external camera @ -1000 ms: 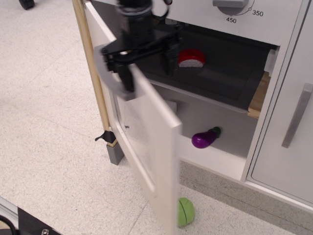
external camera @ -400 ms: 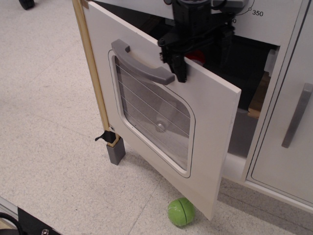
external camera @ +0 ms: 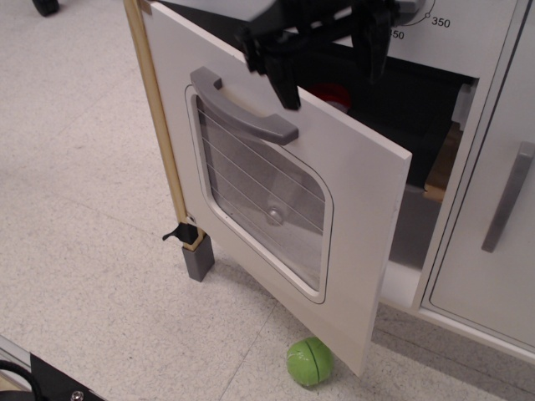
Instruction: Close oven
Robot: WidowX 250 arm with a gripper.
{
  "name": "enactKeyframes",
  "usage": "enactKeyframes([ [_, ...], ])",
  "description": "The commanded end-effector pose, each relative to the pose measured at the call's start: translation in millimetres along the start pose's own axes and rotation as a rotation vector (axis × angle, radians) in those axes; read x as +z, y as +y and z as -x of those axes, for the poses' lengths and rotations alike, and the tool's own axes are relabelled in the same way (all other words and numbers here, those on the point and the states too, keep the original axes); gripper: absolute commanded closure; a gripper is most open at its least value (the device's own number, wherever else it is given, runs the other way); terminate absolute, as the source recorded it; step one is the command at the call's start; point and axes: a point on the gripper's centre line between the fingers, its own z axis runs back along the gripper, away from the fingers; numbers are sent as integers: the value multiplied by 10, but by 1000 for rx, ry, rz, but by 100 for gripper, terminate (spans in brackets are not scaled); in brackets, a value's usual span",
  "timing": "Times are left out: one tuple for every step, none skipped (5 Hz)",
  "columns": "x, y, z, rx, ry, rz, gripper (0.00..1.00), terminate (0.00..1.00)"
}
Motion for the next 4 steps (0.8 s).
enactKeyframes([
  [-252, 406, 185, -482, -31, -106, 0, 0],
  [-593, 514, 225, -638, -17, -144, 0, 0],
  [-771, 446, 187, -675, -24, -124, 0, 0],
  [-891, 254, 90, -696, -26, -102, 0, 0],
])
